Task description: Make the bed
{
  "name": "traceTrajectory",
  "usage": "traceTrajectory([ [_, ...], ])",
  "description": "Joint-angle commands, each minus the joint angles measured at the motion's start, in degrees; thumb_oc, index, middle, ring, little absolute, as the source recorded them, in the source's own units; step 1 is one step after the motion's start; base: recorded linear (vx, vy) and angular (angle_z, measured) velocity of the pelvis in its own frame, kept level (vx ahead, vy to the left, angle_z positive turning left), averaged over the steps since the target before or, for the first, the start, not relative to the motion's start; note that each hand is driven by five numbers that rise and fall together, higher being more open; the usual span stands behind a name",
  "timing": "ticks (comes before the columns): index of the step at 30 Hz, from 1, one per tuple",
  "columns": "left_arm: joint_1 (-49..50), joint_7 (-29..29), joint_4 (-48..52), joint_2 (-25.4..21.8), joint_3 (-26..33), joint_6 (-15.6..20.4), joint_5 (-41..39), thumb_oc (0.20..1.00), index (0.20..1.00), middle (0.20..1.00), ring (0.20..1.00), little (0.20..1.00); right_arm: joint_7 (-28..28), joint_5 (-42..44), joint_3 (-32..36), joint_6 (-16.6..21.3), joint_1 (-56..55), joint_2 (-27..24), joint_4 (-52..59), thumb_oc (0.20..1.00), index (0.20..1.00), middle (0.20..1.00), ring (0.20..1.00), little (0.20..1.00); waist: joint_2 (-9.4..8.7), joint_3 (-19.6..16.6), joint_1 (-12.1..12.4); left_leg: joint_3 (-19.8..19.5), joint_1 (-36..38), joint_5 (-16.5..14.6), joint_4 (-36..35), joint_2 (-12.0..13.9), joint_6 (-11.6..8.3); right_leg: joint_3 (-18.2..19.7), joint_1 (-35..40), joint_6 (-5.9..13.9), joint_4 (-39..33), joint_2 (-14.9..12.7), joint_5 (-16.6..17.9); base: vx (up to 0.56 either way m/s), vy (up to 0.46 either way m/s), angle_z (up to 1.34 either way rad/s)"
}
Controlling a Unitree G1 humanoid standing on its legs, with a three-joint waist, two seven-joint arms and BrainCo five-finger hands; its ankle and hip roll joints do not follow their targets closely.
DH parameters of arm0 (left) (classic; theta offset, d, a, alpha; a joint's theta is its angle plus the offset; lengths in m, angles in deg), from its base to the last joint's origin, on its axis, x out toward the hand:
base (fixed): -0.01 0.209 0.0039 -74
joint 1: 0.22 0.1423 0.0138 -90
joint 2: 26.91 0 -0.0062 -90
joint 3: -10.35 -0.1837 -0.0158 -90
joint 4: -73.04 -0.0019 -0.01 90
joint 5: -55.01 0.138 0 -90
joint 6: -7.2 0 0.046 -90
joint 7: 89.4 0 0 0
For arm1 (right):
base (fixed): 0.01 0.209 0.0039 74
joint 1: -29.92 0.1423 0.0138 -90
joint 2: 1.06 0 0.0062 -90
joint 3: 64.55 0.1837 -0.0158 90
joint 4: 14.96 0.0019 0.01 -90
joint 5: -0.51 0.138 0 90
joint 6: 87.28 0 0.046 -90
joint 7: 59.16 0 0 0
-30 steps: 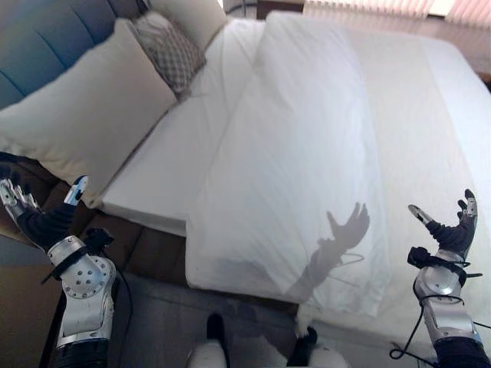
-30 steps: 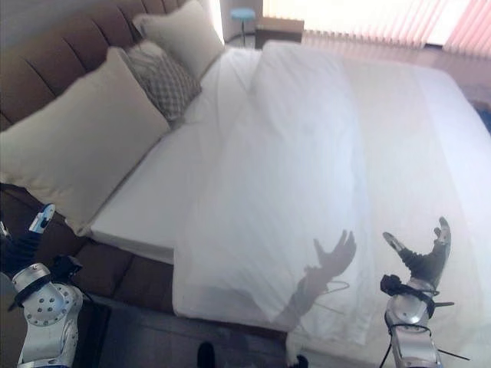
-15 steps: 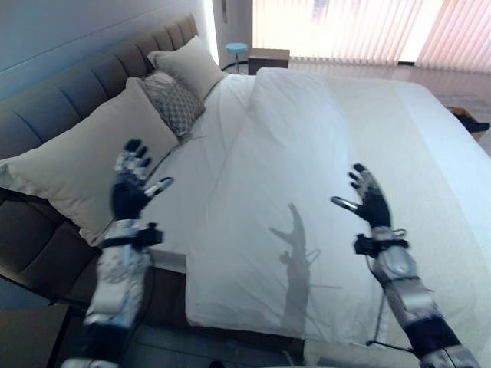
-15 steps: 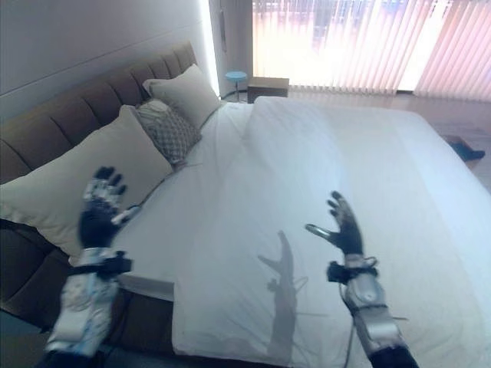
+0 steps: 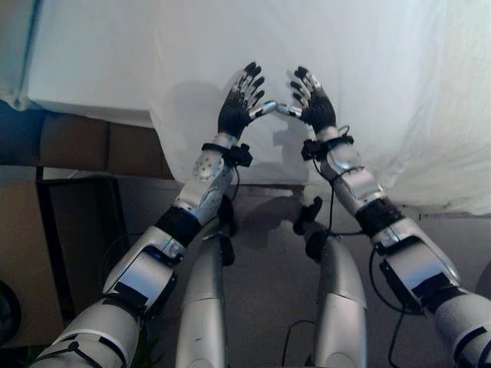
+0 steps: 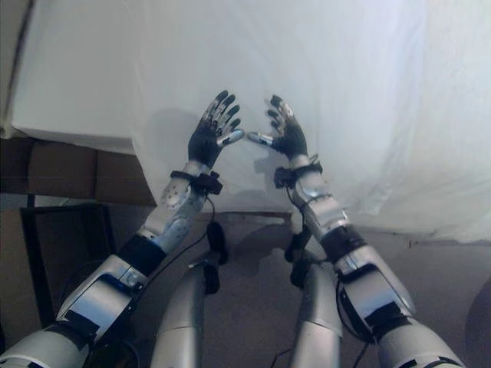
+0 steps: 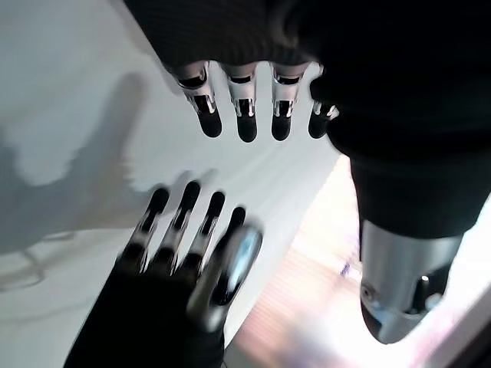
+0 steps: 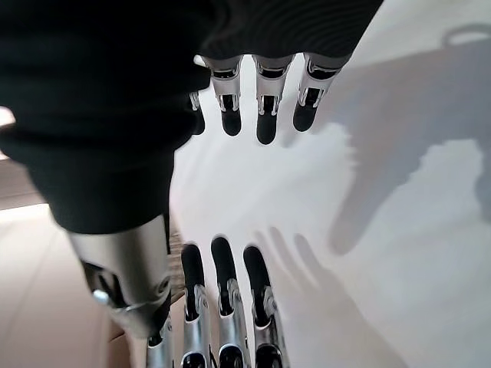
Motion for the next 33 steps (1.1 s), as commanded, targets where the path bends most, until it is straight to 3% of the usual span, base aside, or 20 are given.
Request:
traceTrajectory([
  [1, -6.59, -1.00, 0.72, 2.99, -0.67, 1.34, -3.95, 1.000, 1.000, 1.000, 1.000, 1.000, 0.08, 2.65, -2.21, 2.11, 6.98, -0.12, 2.27, 1.000, 1.000, 1.000, 1.000, 1.000, 1.34, -1.93, -0.20, -0.47, -2.30, -5.89, 4.15, -1.16, -1.52, 3.61, -3.56, 8.47, -0.49, -0.25, 1.17, -0.04, -0.016, -0.07],
  [9, -13.53, 1.29, -10.25, 0.48, -0.99, 0.00, -5.05, 1.000, 1.000, 1.000, 1.000, 1.000, -0.17, 7.25, -4.84, 1.85, 12.17, 0.70, -3.54, 1.000, 1.000, 1.000, 1.000, 1.000, -0.46, -1.93, -0.96, -1.42, -12.26, -7.30, 10.94, -0.85, -1.64, 5.21, -12.67, 7.81, 4.05, 0.86, 0.37, 0.00, -0.018, -0.07],
  [13, -14.86, 2.82, -16.24, -4.15, -0.59, -0.82, -3.81, 1.000, 1.000, 1.000, 1.000, 1.000, -1.55, 8.03, -4.45, 1.46, 13.68, -0.63, -8.14, 1.000, 1.000, 1.000, 1.000, 1.000, -0.76, -1.93, -1.22, -1.53, -15.69, -8.02, 13.18, -0.56, -1.80, 5.63, -15.98, 7.63, 5.99, 1.14, 0.00, 0.00, 0.000, 0.00],
  [14, -14.72, 4.25, -19.27, -7.49, 0.72, -0.84, -3.10, 1.000, 1.000, 1.000, 1.000, 1.000, -2.16, 10.33, -2.77, 1.70, 13.43, -1.76, -10.07, 1.000, 1.000, 1.000, 1.000, 1.000, -0.75, -1.93, -1.19, -1.49, -16.80, -8.30, 14.01, -0.46, -1.90, 5.69, -17.09, 7.61, 6.62, 1.34, -0.32, 0.00, 0.000, 0.00],
  [21, -11.06, 6.12, -30.07, -17.06, 9.12, -1.01, -5.25, 1.000, 1.000, 1.000, 1.000, 1.000, -3.26, 15.47, 5.84, 1.46, 9.38, -8.42, -24.23, 1.000, 1.000, 1.000, 1.000, 1.000, -0.73, -1.93, -1.18, -1.57, -20.32, -9.73, 17.21, -0.65, -2.08, 5.93, -20.83, 7.20, 9.85, 1.36, -2.39, 0.04, -0.002, -0.06],
  [25, -8.02, 5.26, -31.07, -19.51, 11.07, -0.97, -4.86, 1.000, 1.000, 1.000, 1.000, 1.000, -2.36, 16.44, 8.67, 1.36, 6.12, -10.99, -27.32, 1.000, 1.000, 1.000, 1.000, 1.000, -0.55, -1.93, -0.97, -1.70, -21.29, -9.87, 17.58, -0.63, -2.00, 5.93, -21.81, 7.08, 10.62, 1.43, -3.02, 0.02, -0.001, -0.01],
  [28, -3.72, 3.98, -29.06, -22.50, 12.37, -0.12, -3.26, 1.000, 1.000, 1.000, 1.000, 1.000, -1.29, 11.79, 8.27, 0.77, 2.39, -14.42, -27.06, 1.000, 1.000, 1.000, 1.000, 1.000, -0.42, -1.93, -0.63, -1.88, -22.11, -9.96, 17.91, -0.46, -1.85, 6.00, -22.85, 6.92, 11.19, 1.48, -3.63, 0.03, 0.008, 0.04],
  [33, 8.99, 3.45, -22.31, -21.06, 20.20, 1.70, -5.23, 1.000, 1.000, 1.000, 1.000, 1.000, -0.88, 10.25, 13.88, 1.66, -10.69, -16.54, -21.66, 1.000, 1.000, 1.000, 1.000, 1.000, -0.53, -1.93, -0.76, -2.19, -23.54, -10.71, 19.31, -0.28, -1.72, 6.02, -24.70, 6.55, 13.19, 1.21, -4.90, 0.04, -0.006, 0.02],
])
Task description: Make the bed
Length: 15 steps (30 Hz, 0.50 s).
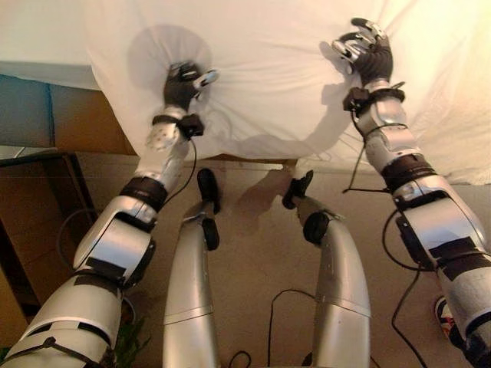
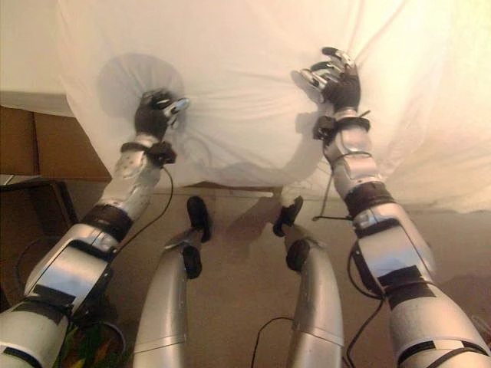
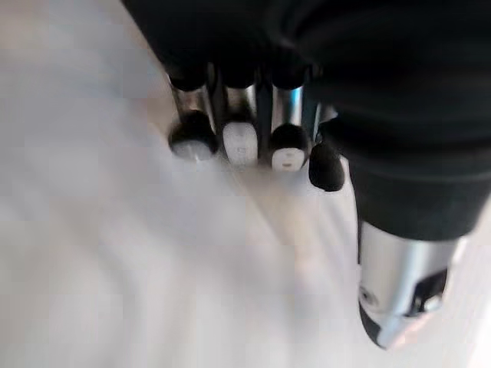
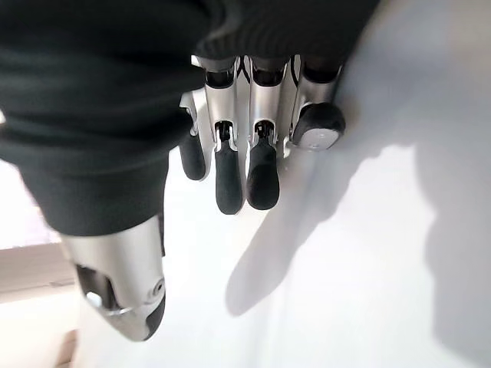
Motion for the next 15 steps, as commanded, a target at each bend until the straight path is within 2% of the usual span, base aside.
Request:
traceTrajectory([
  [1, 7.50, 3.24, -6.59, -3.88, 9.29, 1.35, -1.73, 1.000, 1.000, 1.000, 1.000, 1.000, -2.87, 0.31, 6.13, -4.08, -15.50, -4.47, -9.80, 1.000, 1.000, 1.000, 1.000, 1.000, 2.57, 3.14, 0.56, 1.26, -1.61, -7.48, 7.74, -0.90, -1.06, 1.99, -3.49, 7.83, 4.86, 0.74, -3.45, 0.03, -0.017, 0.06],
  [9, 18.53, 3.89, -8.03, 0.42, 16.25, 1.44, -0.56, 1.000, 1.000, 1.000, 1.000, 1.000, -2.19, -0.66, 12.72, -5.73, -25.89, -2.59, -17.23, 1.000, 1.000, 1.000, 1.000, 1.000, 2.62, 3.14, 1.15, 0.96, -3.51, -8.28, 10.11, -0.54, -0.48, 2.66, -5.90, 7.32, 7.61, 0.26, -4.43, 0.01, -0.004, 0.00],
  [15, 24.88, 3.10, -13.52, -0.26, 21.68, 1.20, -0.08, 1.000, 1.000, 1.000, 1.000, 1.000, -1.90, -0.83, 17.27, -6.24, -31.34, -3.47, -20.76, 1.000, 1.000, 1.000, 1.000, 1.000, 2.58, 3.14, 1.42, 0.49, -5.01, -8.89, 12.48, -0.27, -0.15, 3.23, -7.72, 6.90, 10.31, -0.16, -5.42, 0.01, -0.003, -0.04],
])
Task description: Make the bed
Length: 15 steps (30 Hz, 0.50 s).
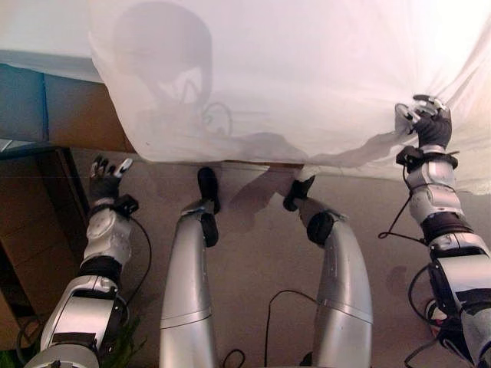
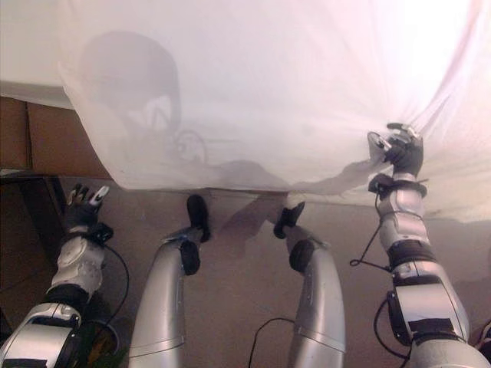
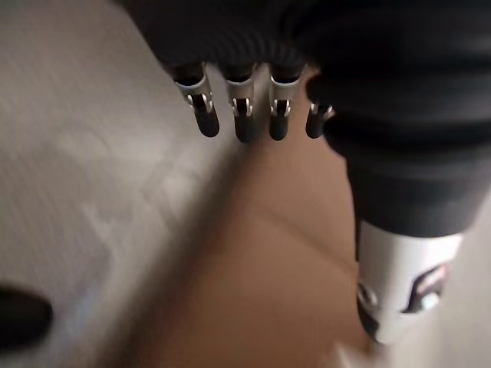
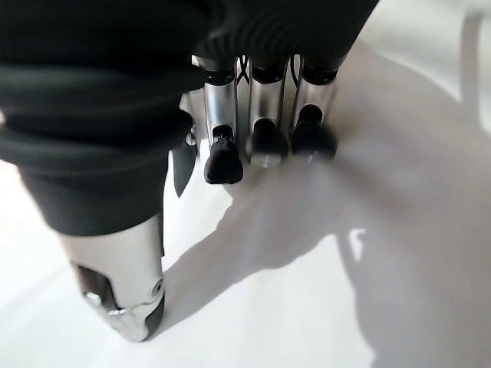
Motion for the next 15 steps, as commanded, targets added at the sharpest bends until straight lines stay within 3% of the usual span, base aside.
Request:
traceTrajectory([
  [1, 4.41, -0.02, -3.98, 0.87, 6.52, 2.07, 0.66, 1.000, 1.000, 1.000, 1.000, 1.000, -2.33, 1.52, 3.24, -8.14, -14.50, 0.12, -16.91, 1.000, 1.000, 1.000, 1.000, 1.000, 4.02, 2.90, 0.31, 0.23, -0.23, -2.82, 3.44, -0.36, -1.69, 0.58, -3.70, 5.15, 4.23, 0.82, -2.58, 0.00, 0.000, 0.00],
  [11, 6.45, 0.70, -3.23, 2.66, 6.65, 2.73, 2.71, 1.000, 1.000, 1.000, 1.000, 1.000, -2.75, 0.16, 4.51, -8.93, -17.71, -0.34, -19.85, 1.000, 1.000, 1.000, 1.000, 1.000, 4.27, 2.90, 0.69, 0.04, -1.14, -3.56, 5.57, -0.37, -1.27, 0.96, -4.95, 4.81, 6.87, -0.24, -3.40, 0.00, -0.001, -0.02],
  [15, 6.10, 0.00, -5.58, 2.57, 4.36, 1.08, 6.69, 1.000, 1.000, 1.000, 1.000, 1.000, -1.65, -7.12, 1.48, -13.87, -16.82, -1.89, -27.97, 1.000, 1.000, 1.000, 1.000, 1.000, 4.68, 2.90, 1.53, 0.63, 0.14, -3.46, 4.99, 0.02, -1.24, 0.25, -3.73, 4.87, 6.26, -0.84, -2.94, -0.01, -0.001, 0.01],
])
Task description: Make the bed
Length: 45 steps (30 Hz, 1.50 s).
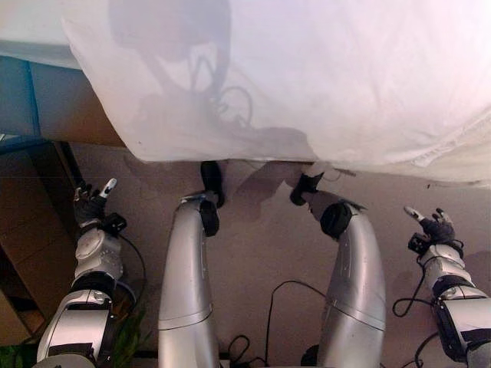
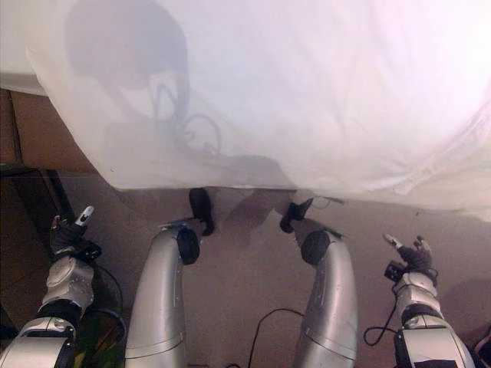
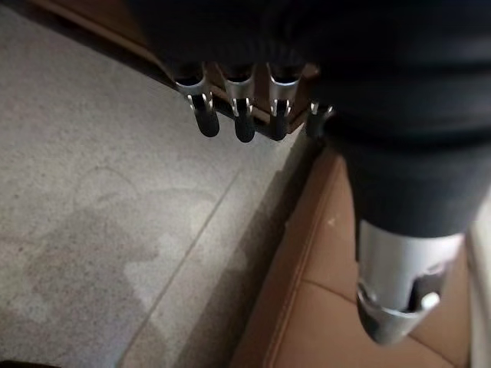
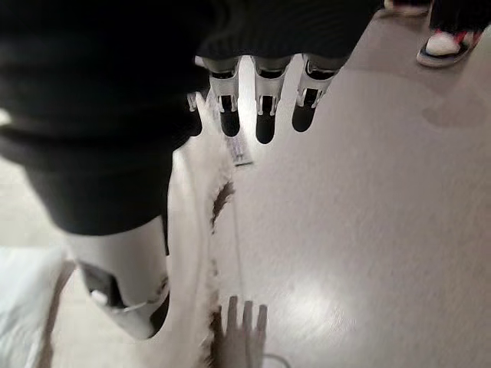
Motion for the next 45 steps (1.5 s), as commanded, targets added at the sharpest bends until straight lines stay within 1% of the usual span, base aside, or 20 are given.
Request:
traceTrajectory([
  [1, 3.83, 0.13, -4.03, 1.65, 0.11, 0.19, 5.28, 1.000, 1.000, 1.000, 1.000, 1.000, 0.10, -6.69, -1.59, -3.98, -2.96, -4.26, -5.97, 1.000, 1.000, 1.000, 1.000, 1.000, 4.08, -1.27, -0.02, 0.69, 3.83, 1.46, -4.36, -0.79, -0.99, -2.53, 1.20, 5.11, -3.61, 0.44, 2.20, 0.00, 0.000, 0.00],
  [8, 5.73, -1.61, -8.58, 2.63, -3.54, -3.80, 14.60, 1.000, 1.000, 1.000, 1.000, 1.000, 1.37, -16.12, -7.66, -6.35, -2.66, -2.17, -7.91, 1.000, 1.000, 1.000, 1.000, 1.000, 3.73, -1.27, 0.20, 1.06, 11.69, 2.18, -8.86, 0.55, -1.12, -5.96, 10.52, 5.87, -10.55, 1.73, 4.01, -0.06, -0.025, -0.05],
  [10, 8.06, -0.99, -7.81, 4.70, -6.92, -3.58, 22.35, 1.000, 1.000, 1.000, 1.000, 1.000, 0.86, -18.31, -8.93, -5.76, -4.43, 0.60, -5.54, 1.000, 1.000, 1.000, 1.000, 1.000, 3.19, -1.27, -0.53, 2.32, 20.32, 3.31, -14.47, 0.50, -1.60, -6.98, 18.97, 6.72, -15.71, 2.62, 5.32, -0.08, -0.032, 0.04],
  [11, 8.38, -0.86, -7.72, 4.76, -6.95, -3.58, 22.52, 1.000, 1.000, 1.000, 1.000, 1.000, 0.77, -18.36, -8.96, -5.79, -4.78, 0.71, -5.39, 1.000, 1.000, 1.000, 1.000, 1.000, 3.11, -1.27, -0.53, 2.42, 21.02, 3.51, -15.09, 0.44, -1.62, -7.06, 19.61, 6.78, -16.23, 2.70, 5.51, -0.05, -0.052, 0.09],
  [12, 11.09, -0.41, -7.56, 6.36, -7.63, -3.32, 26.21, 1.000, 1.000, 1.000, 1.000, 1.000, 0.78, -20.87, -10.26, -5.59, -7.88, 3.22, -3.17, 1.000, 1.000, 1.000, 1.000, 1.000, 2.16, -1.27, -0.70, 2.76, 29.41, 4.10, -19.66, 0.35, -1.63, -7.18, 27.22, 7.38, -19.61, 3.28, 6.12, -0.01, -0.077, 0.11],
  [13, 12.32, 0.67, -6.60, 7.24, -8.11, -2.41, 28.05, 1.000, 1.000, 1.000, 1.000, 1.000, 0.39, -22.76, -11.19, -5.05, -9.41, 4.70, -1.25, 1.000, 1.000, 1.000, 1.000, 1.000, 1.75, -1.27, -0.74, 2.78, 33.15, 4.89, -21.96, 0.04, -1.63, -7.46, 31.03, 7.28, -21.44, 3.78, 6.52, 0.00, -0.078, 0.12],
  [14, 12.76, 0.81, -6.43, 7.29, -8.15, -2.42, 28.19, 1.000, 1.000, 1.000, 1.000, 1.000, 0.28, -22.85, -11.23, -5.11, -9.85, 4.80, -1.03, 1.000, 1.000, 1.000, 1.000, 1.000, 1.72, -1.27, -0.76, 2.78, 33.83, 5.07, -22.50, -0.01, -1.67, -7.62, 31.73, 7.31, -21.89, 3.85, 6.63, 0.06, -0.094, 0.20],
  [15, 16.08, 0.53, -6.37, 9.72, -8.08, -1.85, 29.90, 1.000, 1.000, 1.000, 1.000, 1.000, 0.28, -26.62, -13.55, -4.46, -13.47, 7.52, 4.13, 1.000, 1.000, 1.000, 1.000, 1.000, 0.72, -1.27, -0.53, 2.87, 44.08, 6.15, -27.53, 0.16, -2.09, -8.38, 42.17, 7.34, -26.40, 5.21, 7.12, 0.09, -0.103, 0.19],
  [16, 17.14, 0.25, -6.62, 10.35, -7.46, -1.82, 30.43, 1.000, 1.000, 1.000, 1.000, 1.000, 0.67, -27.32, -13.61, -3.90, -15.33, 8.24, 5.63, 1.000, 1.000, 1.000, 1.000, 1.000, 0.24, -1.28, -0.11, 2.89, 49.49, 6.79, -30.06, 0.34, -2.50, -9.55, 48.51, 7.53, -29.41, 5.91, 7.36, 0.13, -0.124, 0.17],
  [17, 17.92, 0.74, -7.32, 11.31, -7.70, -1.51, 31.84, 1.000, 1.000, 1.000, 1.000, 1.000, 0.33, -27.48, -13.88, -3.06, -16.13, 9.40, 7.57, 1.000, 1.000, 1.000, 1.000, 1.000, -0.15, -2.86, -0.34, 3.67, 53.96, 7.43, -32.89, 0.59, -3.06, -10.14, 53.34, 7.86, -32.64, 6.44, 8.16, 0.19, -0.057, 0.12],
  [19, 21.16, -1.24, -7.81, 12.68, -7.44, -1.59, 33.36, 1.000, 1.000, 1.000, 1.000, 1.000, 1.40, -29.72, -13.62, -3.28, -19.70, 10.87, 6.36, 1.000, 1.000, 1.000, 1.000, 1.000, 0.42, -6.88, 0.69, 3.72, 62.92, 9.10, -39.63, 0.33, -3.93, -12.75, 63.53, 8.92, -39.20, 7.39, 9.32, 0.22, -0.012, 0.06],
  [21, 24.47, -3.15, -8.32, 13.03, -5.80, -1.51, 33.34, 1.000, 1.000, 1.000, 1.000, 1.000, 3.06, -32.01, -13.41, -4.03, -23.31, 12.56, 4.41, 1.000, 1.000, 1.000, 1.000, 1.000, 0.75, -11.26, 1.74, 3.72, 69.19, 12.61, -46.22, -0.07, -4.20, -15.91, 71.57, 9.05, -45.44, 8.27, 11.33, 0.19, -0.012, 0.08],
  [23, 26.74, -4.63, -9.39, 13.77, -3.37, -2.40, 32.20, 1.000, 1.000, 1.000, 1.000, 1.000, 4.26, -34.45, -13.68, -4.81, -25.61, 14.27, 3.01, 1.000, 1.000, 1.000, 1.000, 1.000, 0.94, -14.91, 2.66, 3.64, 75.07, 14.23, -51.21, -0.33, -5.13, -18.09, 77.97, 9.68, -49.84, 9.94, 11.97, 0.21, -0.010, 0.32],
  [25, 27.54, -5.53, -10.70, 13.98, -3.71, -2.91, 35.33, 1.000, 1.000, 1.000, 1.000, 1.000, 4.95, -35.68, -13.47, -5.64, -25.92, 15.18, 1.73, 1.000, 1.000, 1.000, 1.000, 1.000, 1.21, -18.40, 3.32, 3.80, 79.29, 15.14, -55.11, -0.30, -5.59, -19.25, 82.50, 10.16, -53.51, 10.84, 12.49, 0.13, 0.031, 0.27],
  [28, 29.42, -6.01, -11.19, 14.21, -4.18, -3.39, 39.74, 1.000, 1.000, 1.000, 1.000, 1.000, 5.62, -34.74, -11.40, -5.97, -26.90, 15.55, 0.72, 1.000, 1.000, 1.000, 1.000, 1.000, 1.60, -22.70, 3.92, 3.76, 81.96, 15.91, -58.16, -0.60, -5.83, -19.17, 85.66, 10.51, -57.07, 11.99, 13.04, 0.07, 0.042, 0.09],
  [29, 29.45, -6.00, -11.17, 14.21, -4.19, -3.40, 39.75, 1.000, 1.000, 1.000, 1.000, 1.000, 5.62, -34.74, -11.40, -5.98, -26.93, 15.55, 0.73, 1.000, 1.000, 1.000, 1.000, 1.000, 1.61, -22.71, 3.94, 3.78, 82.01, 15.94, -58.23, -0.60, -5.83, -19.16, 85.69, 10.51, -57.13, 12.01, 13.07, 0.06, 0.042, 0.00],
  [30, 30.52, -5.62, -11.17, 14.37, -5.64, -2.97, 43.85, 1.000, 1.000, 1.000, 1.000, 1.000, 5.80, -34.67, -11.15, -6.14, -26.71, 15.67, -0.04, 1.000, 1.000, 1.000, 1.000, 1.000, 1.84, -24.99, 4.54, 3.53, 83.14, 16.28, -59.90, -0.91, -5.89, -19.21, 86.83, 10.71, -58.69, 12.29, 13.33, 0.05, 0.041, -0.01],
  [33, 31.48, -6.35, -12.77, 14.73, -6.29, -3.44, 46.90, 1.000, 1.000, 1.000, 1.000, 1.000, 6.36, -34.27, -10.66, -6.30, -26.85, 15.94, -0.69, 1.000, 1.000, 1.000, 1.000, 1.000, 1.84, -26.72, 4.98, 3.52, 84.18, 16.39, -60.72, -1.13, -5.80, -19.06, 88.13, 10.69, -59.54, 12.50, 13.52, 0.03, 0.022, -0.04],
  [36, 31.49, -6.79, -13.63, 14.55, -7.12, -3.37, 49.18, 1.000, 1.000, 1.000, 1.000, 1.000, 6.47, -34.09, -10.43, -6.43, -26.62, 15.83, -1.10, 1.000, 1.000, 1.000, 1.000, 1.000, 1.89, -27.54, 4.90, 3.52, 84.77, 16.08, -60.50, -1.42, -5.65, -18.82, 88.76, 10.68, -59.62, 12.36, 13.62, 0.02, 0.018, 0.03],
  [45, 31.85, -7.34, -13.09, 15.14, -6.68, -3.09, 47.86, 1.000, 1.000, 1.000, 1.000, 1.000, 7.02, -33.65, -10.04, -6.49, -28.14, 17.09, -1.91, 1.000, 1.000, 1.000, 1.000, 1.000, 2.02, -28.02, 4.40, 3.25, 86.20, 15.47, -60.76, -1.88, -5.36, -18.16, 90.16, 10.59, -60.17, 12.45, 13.71, 0.05, 0.009, -0.02],
])
